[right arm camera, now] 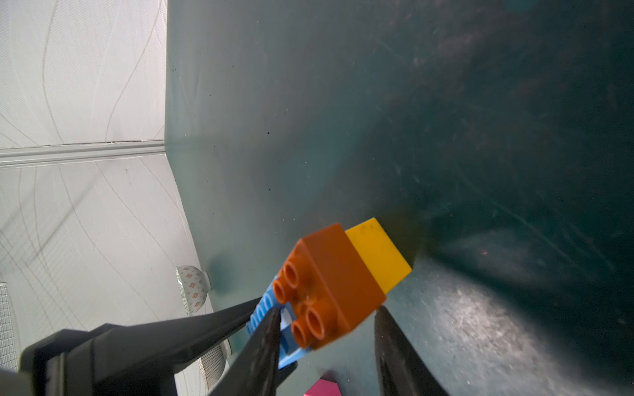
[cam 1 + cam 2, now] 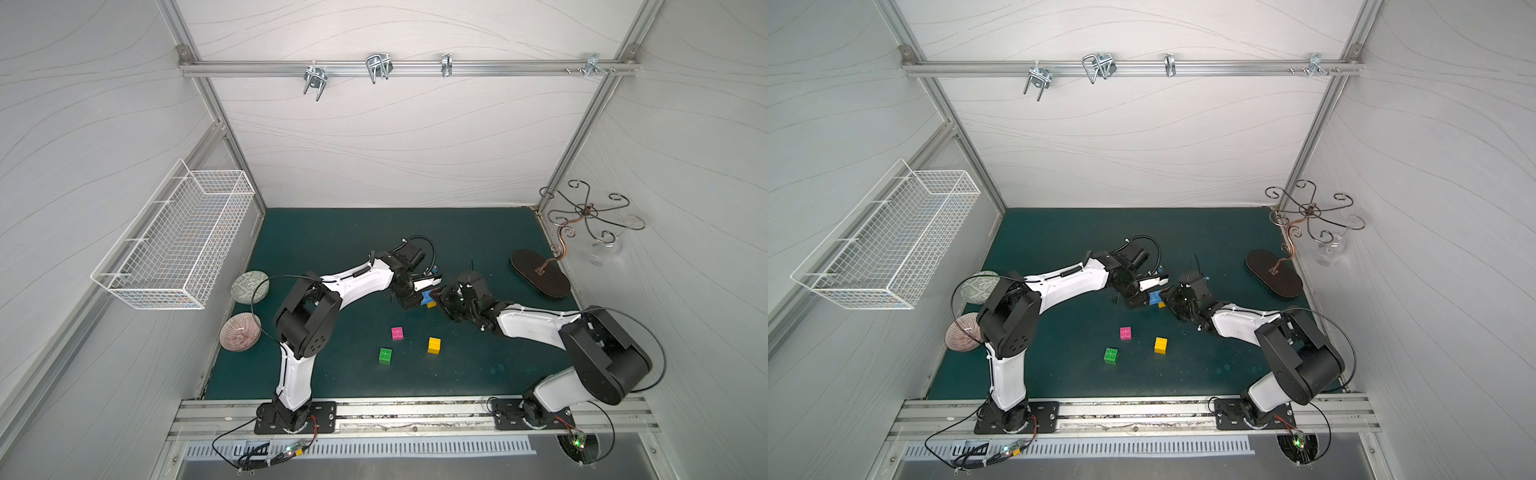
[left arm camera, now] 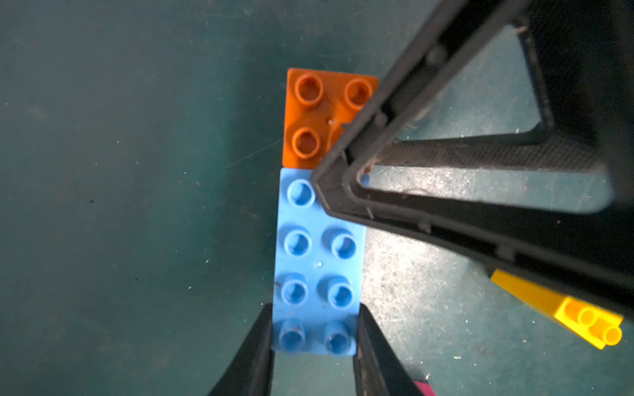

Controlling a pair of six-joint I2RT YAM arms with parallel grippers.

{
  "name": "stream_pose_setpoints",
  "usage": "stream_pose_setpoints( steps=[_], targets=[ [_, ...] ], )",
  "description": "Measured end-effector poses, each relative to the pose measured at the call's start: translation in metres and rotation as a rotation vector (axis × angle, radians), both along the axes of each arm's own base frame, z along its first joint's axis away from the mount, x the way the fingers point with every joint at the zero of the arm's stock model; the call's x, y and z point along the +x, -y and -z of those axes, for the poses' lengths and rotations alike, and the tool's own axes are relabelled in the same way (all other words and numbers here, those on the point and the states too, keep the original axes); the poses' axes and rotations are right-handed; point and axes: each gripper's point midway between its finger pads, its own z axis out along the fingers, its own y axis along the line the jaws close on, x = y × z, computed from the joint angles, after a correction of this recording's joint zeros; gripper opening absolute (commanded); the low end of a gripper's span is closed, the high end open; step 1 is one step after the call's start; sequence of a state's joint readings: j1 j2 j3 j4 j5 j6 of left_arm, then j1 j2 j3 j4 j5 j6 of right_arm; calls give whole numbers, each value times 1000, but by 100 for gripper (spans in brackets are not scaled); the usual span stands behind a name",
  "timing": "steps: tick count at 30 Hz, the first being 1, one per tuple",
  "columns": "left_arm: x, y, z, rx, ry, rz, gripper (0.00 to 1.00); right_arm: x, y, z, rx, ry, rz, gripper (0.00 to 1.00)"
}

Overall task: Assemble the number 4 with lego
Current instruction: Assemble the lego brick with the lego brick.

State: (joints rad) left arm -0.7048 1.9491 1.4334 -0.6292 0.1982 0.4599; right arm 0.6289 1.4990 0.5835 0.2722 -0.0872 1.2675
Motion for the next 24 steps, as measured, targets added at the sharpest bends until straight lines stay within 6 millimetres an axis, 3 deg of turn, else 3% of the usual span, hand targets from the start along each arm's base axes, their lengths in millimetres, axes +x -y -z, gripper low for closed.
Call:
stream_pose_setpoints(
  steps=[11,17,24],
  targets=[
    [5,-3,-13,-21,21,-21,49,0,0,0,0,1,-1,45],
    [9,-5,-15,-23,37,-33,61,0,0,1,-3,2,-4,47],
    [12,-9,-43,-52,109,-52,70,0,0,1,-13,10,-10,50]
  ],
)
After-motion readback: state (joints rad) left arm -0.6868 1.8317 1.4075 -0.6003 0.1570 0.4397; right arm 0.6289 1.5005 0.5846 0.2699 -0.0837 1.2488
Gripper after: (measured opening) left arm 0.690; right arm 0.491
